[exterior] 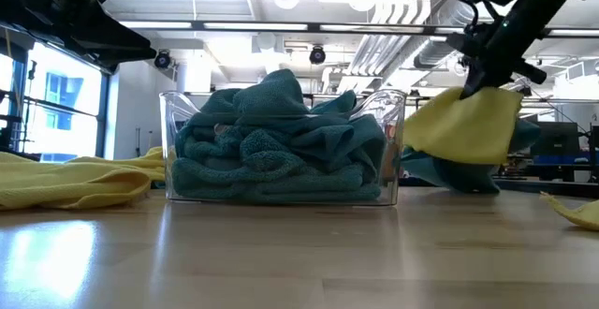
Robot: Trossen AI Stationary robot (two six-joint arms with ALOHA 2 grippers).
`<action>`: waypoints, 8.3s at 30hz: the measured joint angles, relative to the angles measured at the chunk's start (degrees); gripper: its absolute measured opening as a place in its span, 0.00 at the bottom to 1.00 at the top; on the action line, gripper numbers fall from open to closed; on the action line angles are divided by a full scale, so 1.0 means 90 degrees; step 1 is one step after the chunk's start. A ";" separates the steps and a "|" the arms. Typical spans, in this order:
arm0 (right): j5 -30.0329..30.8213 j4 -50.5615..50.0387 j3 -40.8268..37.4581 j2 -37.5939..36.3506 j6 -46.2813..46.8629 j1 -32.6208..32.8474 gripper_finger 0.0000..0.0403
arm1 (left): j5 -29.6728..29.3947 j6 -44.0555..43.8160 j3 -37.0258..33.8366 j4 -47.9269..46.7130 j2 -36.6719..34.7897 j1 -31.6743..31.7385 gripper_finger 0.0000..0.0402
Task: Sort microfiber towel by color & place in baskets
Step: Put the yellow microfiber towel into the top transparent bin
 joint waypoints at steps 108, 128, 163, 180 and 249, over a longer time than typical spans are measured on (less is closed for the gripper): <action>-0.0777 0.2545 0.5355 0.5542 -0.4107 0.1079 0.00 | 0.0000 0.0062 0.0005 -0.0049 0.0002 -0.0001 0.30; -0.0963 0.1230 0.5466 0.7500 -0.3996 0.0965 0.00 | 0.0000 0.0112 0.0005 -0.0092 0.0002 -0.0002 0.30; -0.1402 0.0616 0.5461 0.6650 -0.2712 0.0817 0.36 | -0.0056 0.0335 0.0005 -0.0092 0.0002 0.0000 0.30; -0.0575 0.1404 0.1568 0.2858 -0.1175 0.1984 0.36 | -0.0075 0.0325 0.0005 -0.0083 0.0003 -0.0001 0.30; 0.2754 0.1710 -0.1096 0.2708 0.2898 0.6277 0.23 | -0.0051 -0.0283 0.0005 -0.0045 0.0024 -0.0002 0.30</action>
